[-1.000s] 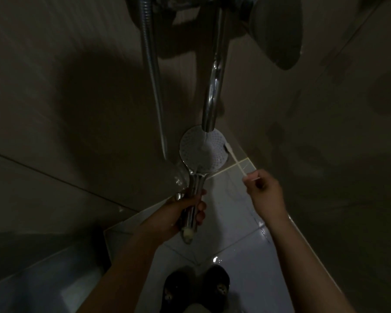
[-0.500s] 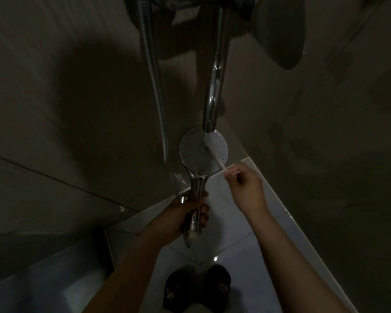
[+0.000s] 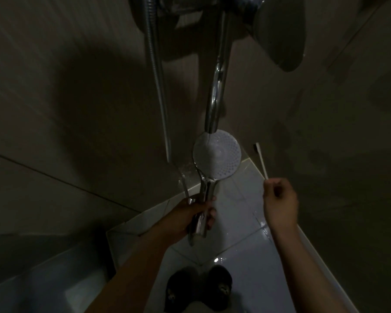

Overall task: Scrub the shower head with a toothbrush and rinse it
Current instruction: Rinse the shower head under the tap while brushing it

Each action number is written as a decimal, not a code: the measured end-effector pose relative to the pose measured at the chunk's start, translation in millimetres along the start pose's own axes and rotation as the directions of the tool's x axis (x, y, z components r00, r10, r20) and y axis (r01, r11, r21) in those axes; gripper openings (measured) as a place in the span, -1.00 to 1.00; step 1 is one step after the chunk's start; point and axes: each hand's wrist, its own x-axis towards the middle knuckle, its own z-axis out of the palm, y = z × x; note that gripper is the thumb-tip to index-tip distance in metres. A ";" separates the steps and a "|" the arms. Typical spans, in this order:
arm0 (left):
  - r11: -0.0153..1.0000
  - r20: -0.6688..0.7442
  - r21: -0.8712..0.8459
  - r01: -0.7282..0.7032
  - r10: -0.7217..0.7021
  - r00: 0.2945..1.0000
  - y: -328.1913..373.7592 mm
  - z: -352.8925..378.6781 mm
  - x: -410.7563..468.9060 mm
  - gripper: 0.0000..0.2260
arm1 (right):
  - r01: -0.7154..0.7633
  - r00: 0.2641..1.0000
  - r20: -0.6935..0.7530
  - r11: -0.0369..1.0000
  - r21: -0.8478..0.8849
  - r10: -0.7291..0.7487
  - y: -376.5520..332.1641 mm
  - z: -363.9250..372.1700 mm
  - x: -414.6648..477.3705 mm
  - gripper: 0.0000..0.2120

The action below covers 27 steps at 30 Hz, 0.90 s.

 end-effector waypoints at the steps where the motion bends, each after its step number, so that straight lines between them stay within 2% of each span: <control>1: 1.000 0.010 0.011 0.004 -0.004 1.000 -2.6 0.4 -1.0 -0.77 | -0.011 1.000 -0.011 1.000 0.007 0.011 0.9 0.4 -2.7 -0.92; 5: 1.000 -0.012 -0.008 0.020 -0.020 1.000 -10.5 -7.2 -8.3 -0.74 | -0.016 0.999 -0.035 0.999 0.027 0.017 6.2 -1.8 -7.2 -0.92; 11: 0.999 -0.064 0.000 -0.041 0.041 0.997 11.6 -16.2 3.9 -0.79 | -0.045 0.999 -0.011 0.998 0.043 0.046 11.5 -6.4 -9.2 -0.92; 15: 0.998 -0.011 0.033 -0.059 0.059 0.998 30.3 -6.1 22.4 -0.78 | -0.061 0.998 0.003 0.996 0.058 0.061 12.6 -7.1 -12.1 -0.90; 18: 0.995 0.021 0.087 -0.039 0.037 0.999 29.4 0.2 28.5 -0.79 | -0.063 0.998 0.007 0.995 0.077 0.063 11.9 -10.2 -13.3 -0.89; 21: 0.998 0.031 0.065 0.021 -0.023 0.999 14.9 -3.4 24.5 -0.81 | -0.072 0.997 0.009 0.993 0.093 0.072 10.8 -13.9 -13.1 -0.90; 27: 0.999 -0.060 -0.017 0.051 -0.052 0.997 -9.2 -18.7 8.9 -0.80 | -0.129 0.991 0.035 0.989 0.069 0.127 8.1 -10.5 -12.4 -0.80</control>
